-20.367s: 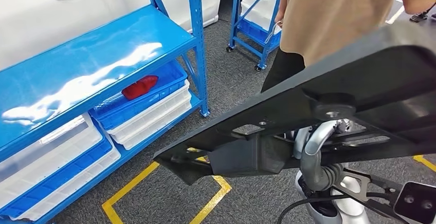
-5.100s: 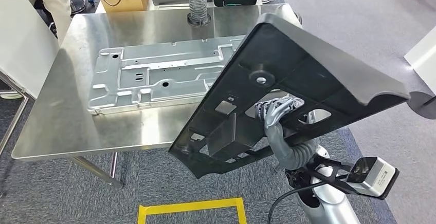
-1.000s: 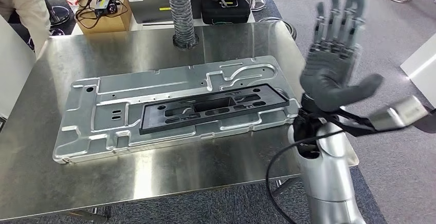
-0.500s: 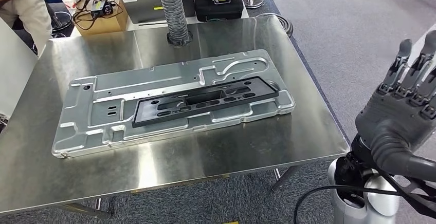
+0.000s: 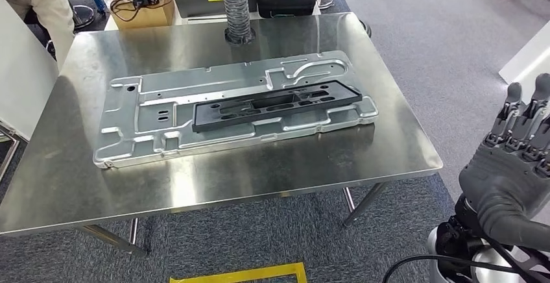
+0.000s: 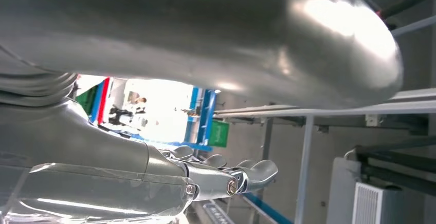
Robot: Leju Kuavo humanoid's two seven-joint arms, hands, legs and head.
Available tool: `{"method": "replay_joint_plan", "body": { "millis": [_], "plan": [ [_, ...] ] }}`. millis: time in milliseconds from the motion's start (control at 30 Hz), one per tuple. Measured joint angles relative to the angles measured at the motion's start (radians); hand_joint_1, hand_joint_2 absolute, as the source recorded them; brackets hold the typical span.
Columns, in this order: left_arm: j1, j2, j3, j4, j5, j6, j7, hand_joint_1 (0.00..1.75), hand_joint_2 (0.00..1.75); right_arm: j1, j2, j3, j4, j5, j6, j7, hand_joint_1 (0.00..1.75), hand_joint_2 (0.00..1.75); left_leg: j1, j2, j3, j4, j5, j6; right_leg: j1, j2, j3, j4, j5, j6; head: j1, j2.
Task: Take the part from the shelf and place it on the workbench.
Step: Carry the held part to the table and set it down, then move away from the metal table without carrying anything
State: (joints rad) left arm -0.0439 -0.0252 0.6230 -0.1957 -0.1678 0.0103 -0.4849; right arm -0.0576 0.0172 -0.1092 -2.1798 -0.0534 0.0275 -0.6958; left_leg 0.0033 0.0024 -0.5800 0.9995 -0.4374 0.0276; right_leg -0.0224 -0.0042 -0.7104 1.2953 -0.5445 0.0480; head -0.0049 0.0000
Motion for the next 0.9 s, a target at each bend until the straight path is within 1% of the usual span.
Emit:
{"method": "replay_joint_plan", "body": {
  "millis": [33,67,100,133,167,200,233,267,300,333,400,433,467,500,533,567,600,633,667,700,733,767,800,833,867,900],
  "plan": [
    [0.0,0.0,0.0,0.0,-0.001,0.0,0.0,0.0,0.0,0.004,0.0,-0.002,0.0,0.0,0.0,0.0,0.0,0.0,-0.002,0.0,-0.014,0.002,0.009,-0.001,0.001,0.0,0.043,-0.04,0.023,-0.005,0.0,0.0],
    [-0.001,0.0,0.0,0.0,-0.003,0.0,0.0,0.0,0.0,0.009,0.0,-0.005,0.0,0.001,0.0,0.0,0.0,0.0,-0.003,0.0,-0.026,0.005,0.018,-0.003,0.003,0.001,0.1,-0.105,0.038,-0.012,0.0,0.0],
    [-0.001,0.0,0.0,0.0,-0.005,0.0,0.0,0.0,0.0,0.014,0.001,-0.008,0.0,0.001,0.001,0.0,0.0,0.0,-0.004,-0.001,-0.033,0.007,0.024,-0.006,0.008,0.001,0.16,-0.184,0.039,-0.021,0.0,0.0],
    [-0.001,0.0,0.0,0.0,-0.008,0.0,0.0,0.0,0.0,0.021,0.002,-0.012,0.0,-0.001,0.001,0.0,0.0,0.0,-0.005,-0.002,-0.038,0.008,0.032,-0.011,0.012,0.001,0.207,-0.248,0.031,-0.028,-0.001,0.0],
    [-0.002,0.001,0.0,0.0,-0.011,-0.001,0.0,0.0,0.0,0.029,0.002,-0.017,0.0,-0.004,-0.002,0.0,0.0,0.0,-0.005,-0.003,-0.04,0.008,0.04,-0.016,0.016,0.002,0.235,-0.291,0.022,-0.034,-0.001,0.0],
    [-0.002,0.002,0.0,0.0,-0.015,-0.002,-0.001,0.0,0.0,0.038,0.003,-0.021,0.001,-0.007,-0.009,0.0,0.0,0.0,-0.004,-0.003,-0.042,0.006,0.048,-0.022,0.021,0.002,0.244,-0.312,0.018,-0.039,0.0,0.0],
    [-0.001,0.003,0.001,0.0,-0.018,-0.002,-0.003,0.0,0.0,0.048,0.003,-0.024,0.003,-0.011,-0.019,0.0,0.0,0.0,-0.003,-0.003,-0.044,0.005,0.055,-0.029,0.019,0.001,0.239,-0.318,0.025,-0.045,0.0,0.0],
    [-0.001,0.005,0.001,0.0,-0.02,-0.003,-0.003,0.0,0.0,0.058,0.003,-0.026,0.006,-0.014,-0.027,0.0,0.0,0.0,-0.001,-0.003,-0.048,0.009,0.051,-0.034,0.018,-0.002,0.233,-0.321,0.036,-0.05,0.001,0.0],
    [-0.001,0.006,0.002,0.0,-0.021,-0.003,-0.002,0.0,0.0,0.068,0.004,-0.027,0.011,-0.016,-0.029,0.0,0.0,0.0,0.0,-0.003,-0.056,0.026,0.028,-0.04,0.016,-0.004,0.225,-0.325,0.047,-0.057,0.0,0.0],
    [0.0,0.007,0.003,0.0,-0.021,-0.003,0.002,0.0,0.0,0.079,0.004,-0.029,0.021,-0.021,-0.022,0.0,0.0,0.0,0.001,-0.003,-0.068,0.063,-0.014,-0.045,0.014,-0.006,0.214,-0.328,0.06,-0.062,-0.002,0.0],
    [0.0,0.006,0.004,0.0,-0.021,-0.003,0.011,0.0,0.0,0.102,0.007,-0.039,0.052,-0.032,0.002,0.0,0.0,0.0,0.005,-0.003,-0.095,0.178,-0.121,-0.053,0.017,-0.008,0.185,-0.328,0.084,-0.069,-0.005,0.0],
    [0.0,0.006,0.006,0.0,-0.022,-0.003,0.014,0.0,0.0,0.112,0.008,-0.045,0.072,-0.039,0.012,0.001,0.0,0.0,0.006,-0.003,-0.102,0.236,-0.152,-0.055,0.018,-0.009,0.168,-0.326,0.096,-0.07,-0.006,0.0],
    [0.0,0.006,0.008,0.0,-0.023,-0.003,0.016,0.0,0.0,0.12,0.009,-0.05,0.095,-0.047,0.018,0.002,0.0,0.0,0.007,-0.003,-0.1,0.275,-0.157,-0.057,0.019,-0.009,0.149,-0.324,0.109,-0.069,-0.005,0.0],
    [0.0,0.006,0.011,0.0,-0.024,-0.003,0.018,0.0,0.0,0.127,0.011,-0.053,0.12,-0.055,0.022,0.003,0.0,0.0,0.007,-0.003,-0.084,0.287,-0.138,-0.058,0.019,-0.009,0.13,-0.321,0.122,-0.067,-0.006,0.0],
    [0.0,0.006,0.013,0.0,-0.026,-0.003,0.018,0.0,0.0,0.137,0.011,-0.055,0.15,-0.064,0.025,0.006,0.0,0.0,0.008,-0.003,-0.051,0.265,-0.106,-0.058,0.018,-0.009,0.11,-0.316,0.133,-0.064,-0.006,0.0],
    [-0.001,0.006,0.017,0.0,-0.029,-0.003,0.018,0.0,0.0,0.149,0.011,-0.059,0.191,-0.074,0.03,0.012,0.0,0.0,0.009,-0.003,-0.001,0.211,-0.081,-0.057,0.017,-0.009,0.093,-0.309,0.143,-0.06,-0.006,0.0],
    [-0.001,0.006,0.019,0.0,-0.031,-0.003,0.017,0.0,0.0,0.162,0.011,-0.064,0.237,-0.082,0.036,0.021,0.0,0.0,0.007,-0.003,0.059,0.134,-0.077,-0.055,0.018,-0.009,0.08,-0.302,0.151,-0.056,-0.006,0.0],
    [-0.002,0.006,0.022,-0.001,-0.035,-0.003,0.015,0.0,0.0,0.174,0.011,-0.07,0.281,-0.087,0.042,0.03,0.0,0.0,0.006,-0.004,0.109,0.062,-0.087,-0.05,0.019,-0.01,0.071,-0.295,0.159,-0.05,-0.006,0.0],
    [-0.002,0.005,0.024,-0.001,-0.038,-0.003,0.013,0.0,0.0,0.182,0.012,-0.078,0.329,-0.09,0.05,0.041,0.0,0.0,0.004,-0.004,0.142,0.009,-0.104,-0.045,0.02,-0.012,0.066,-0.292,0.167,-0.045,-0.005,0.0],
    [-0.002,0.004,0.025,-0.001,-0.041,-0.003,0.011,0.0,0.0,0.186,0.013,-0.086,0.374,-0.092,0.06,0.053,0.0,0.0,0.001,-0.004,0.154,-0.02,-0.114,-0.037,0.02,-0.013,0.063,-0.292,0.177,-0.039,-0.005,0.0],
    [0.0,0.004,0.027,-0.001,-0.045,-0.003,0.009,0.0,0.0,0.186,0.014,-0.094,0.42,-0.093,0.07,0.065,0.0,0.0,0.0,-0.004,0.15,-0.025,-0.11,-0.028,0.02,-0.014,0.062,-0.295,0.189,-0.033,-0.005,0.0],
    [0.001,0.002,0.029,-0.001,-0.049,-0.003,0.008,0.0,0.0,0.185,0.015,-0.105,0.478,-0.093,0.081,0.076,0.0,0.0,0.0,-0.002,0.142,-0.026,-0.099,-0.019,0.018,-0.013,0.06,-0.296,0.19,-0.027,-0.005,0.0],
    [0.001,0.001,0.03,-0.001,-0.053,-0.003,0.008,0.0,0.0,0.184,0.016,-0.117,0.537,-0.089,0.089,0.084,0.0,0.0,0.001,0.0,0.131,-0.027,-0.087,-0.01,0.016,-0.011,0.053,-0.285,0.172,-0.021,-0.005,0.0],
    [0.0,-0.001,0.032,-0.001,-0.058,-0.003,0.007,0.0,0.0,0.182,0.016,-0.131,0.597,-0.08,0.094,0.087,0.0,0.0,0.003,0.002,0.118,-0.028,-0.072,-0.002,0.014,-0.009,0.042,-0.257,0.133,-0.015,-0.002,0.0],
    [0.0,-0.002,0.034,-0.001,-0.063,-0.003,0.007,0.0,0.0,0.179,0.016,-0.146,0.66,-0.066,0.094,0.087,0.0,0.0,0.003,0.003,0.102,-0.029,-0.058,0.004,0.012,-0.007,0.027,-0.206,0.077,-0.01,0.0,0.0],
    [0.0,-0.002,0.036,-0.001,-0.068,-0.003,0.007,0.0,0.0,0.172,0.016,-0.161,0.721,-0.049,0.09,0.085,0.0,0.0,0.002,0.004,0.084,-0.028,-0.044,0.007,0.01,-0.006,0.01,-0.14,0.022,-0.005,0.003,0.0]
  ]
}}
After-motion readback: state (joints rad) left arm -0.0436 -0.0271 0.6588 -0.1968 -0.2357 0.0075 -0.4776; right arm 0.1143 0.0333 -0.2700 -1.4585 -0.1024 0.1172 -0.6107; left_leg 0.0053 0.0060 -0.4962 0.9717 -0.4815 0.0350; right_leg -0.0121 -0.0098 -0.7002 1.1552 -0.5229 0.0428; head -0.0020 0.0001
